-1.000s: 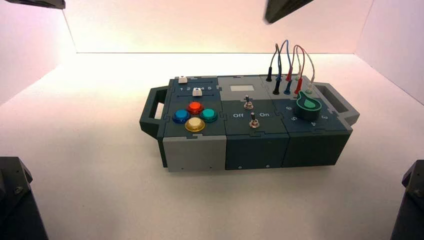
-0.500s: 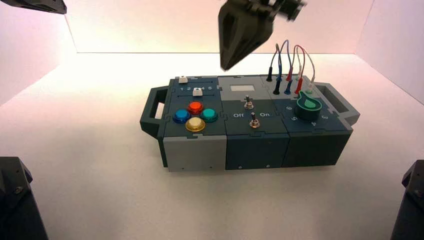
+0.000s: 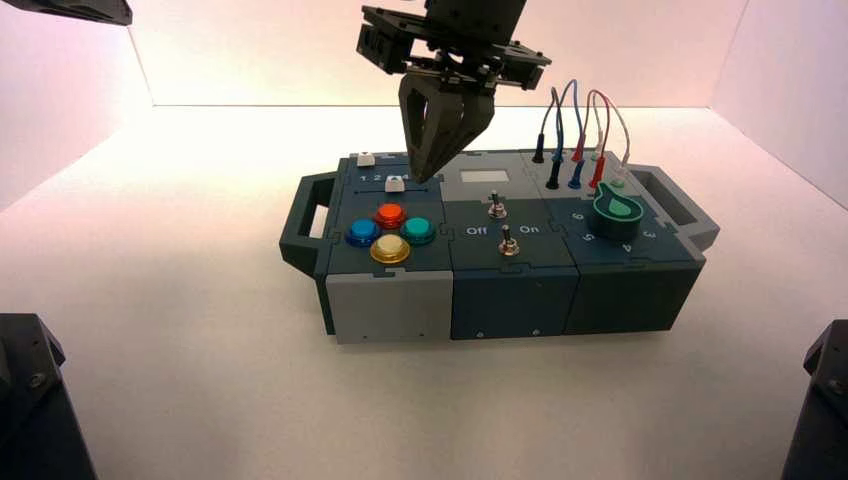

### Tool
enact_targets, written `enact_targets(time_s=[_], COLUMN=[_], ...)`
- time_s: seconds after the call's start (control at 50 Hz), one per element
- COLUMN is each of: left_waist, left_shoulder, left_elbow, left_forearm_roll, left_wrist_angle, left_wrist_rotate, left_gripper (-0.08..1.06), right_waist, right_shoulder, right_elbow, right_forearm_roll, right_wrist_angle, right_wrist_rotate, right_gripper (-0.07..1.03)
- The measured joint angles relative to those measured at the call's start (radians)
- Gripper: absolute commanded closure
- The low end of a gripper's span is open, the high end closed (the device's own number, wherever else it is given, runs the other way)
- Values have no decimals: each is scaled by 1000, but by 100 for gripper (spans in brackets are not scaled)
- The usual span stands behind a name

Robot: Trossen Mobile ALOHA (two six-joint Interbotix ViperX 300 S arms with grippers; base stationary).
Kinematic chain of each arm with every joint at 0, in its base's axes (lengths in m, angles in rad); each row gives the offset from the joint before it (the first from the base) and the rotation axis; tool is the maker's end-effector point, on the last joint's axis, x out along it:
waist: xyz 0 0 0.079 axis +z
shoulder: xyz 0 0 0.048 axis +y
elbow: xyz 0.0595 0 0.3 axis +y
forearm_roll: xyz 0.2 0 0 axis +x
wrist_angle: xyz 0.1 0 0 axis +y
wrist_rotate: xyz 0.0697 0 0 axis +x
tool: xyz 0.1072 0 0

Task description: Push the green button with the right gripper.

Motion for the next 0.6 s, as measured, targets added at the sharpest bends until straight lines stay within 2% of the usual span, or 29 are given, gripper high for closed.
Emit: enact_targets(time_s=[0.6], left_waist=[2], left_shoulder=[-2], left_elbow=[0], left_forearm_roll=[2], left_wrist_angle=[2], left_wrist_rotate=[0], left_gripper=[101], right_waist=[2], right_shoulder=[104], right_elbow=[-34], right_forearm_roll=[0], right_wrist_angle=[-11], right_wrist_rotate=[0], right_gripper=[99])
